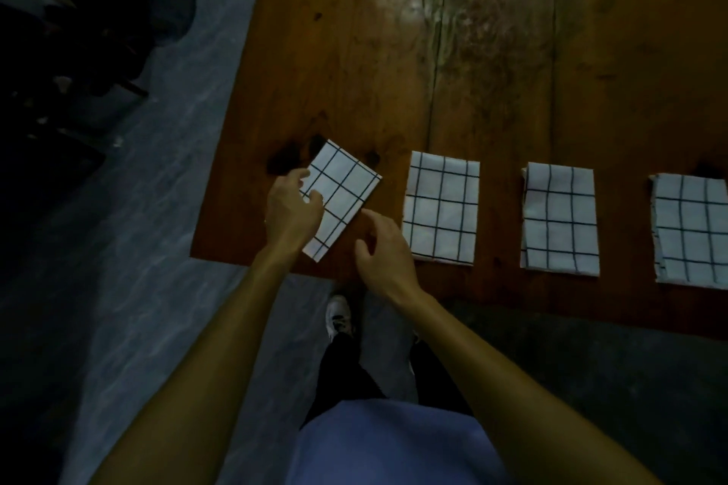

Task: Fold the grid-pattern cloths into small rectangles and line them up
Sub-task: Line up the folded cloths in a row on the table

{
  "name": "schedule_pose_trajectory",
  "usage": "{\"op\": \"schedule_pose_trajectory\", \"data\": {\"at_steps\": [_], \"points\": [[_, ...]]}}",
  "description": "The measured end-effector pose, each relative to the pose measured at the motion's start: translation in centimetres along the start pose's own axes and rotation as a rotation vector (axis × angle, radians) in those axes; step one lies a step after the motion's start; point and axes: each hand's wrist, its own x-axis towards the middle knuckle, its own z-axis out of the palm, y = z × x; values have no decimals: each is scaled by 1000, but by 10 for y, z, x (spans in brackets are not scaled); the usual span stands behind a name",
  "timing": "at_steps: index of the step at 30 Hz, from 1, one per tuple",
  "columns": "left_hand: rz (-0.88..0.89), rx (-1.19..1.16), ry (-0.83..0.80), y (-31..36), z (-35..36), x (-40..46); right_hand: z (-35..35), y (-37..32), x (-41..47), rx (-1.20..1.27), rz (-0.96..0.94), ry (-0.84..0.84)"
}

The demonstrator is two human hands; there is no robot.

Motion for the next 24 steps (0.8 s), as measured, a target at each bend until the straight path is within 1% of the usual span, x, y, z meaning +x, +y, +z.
{"op": "schedule_pose_trajectory", "data": {"at_steps": [4,8,11,15,24], "points": [[76,-8,-61,-18,-1,25,25,-7,11,23,81,107],[58,-26,-105,-26,-1,39,43,-16,21,14,123,178],[20,-84,-147,-24,-2,43,46,-22,28,-4,119,181],[-9,-122,-140,-26,-6,51,47,-27,45,-48,99,167],[-28,-89,-117,-34,-11,62,51,-34,73,-87,49,140]]}}
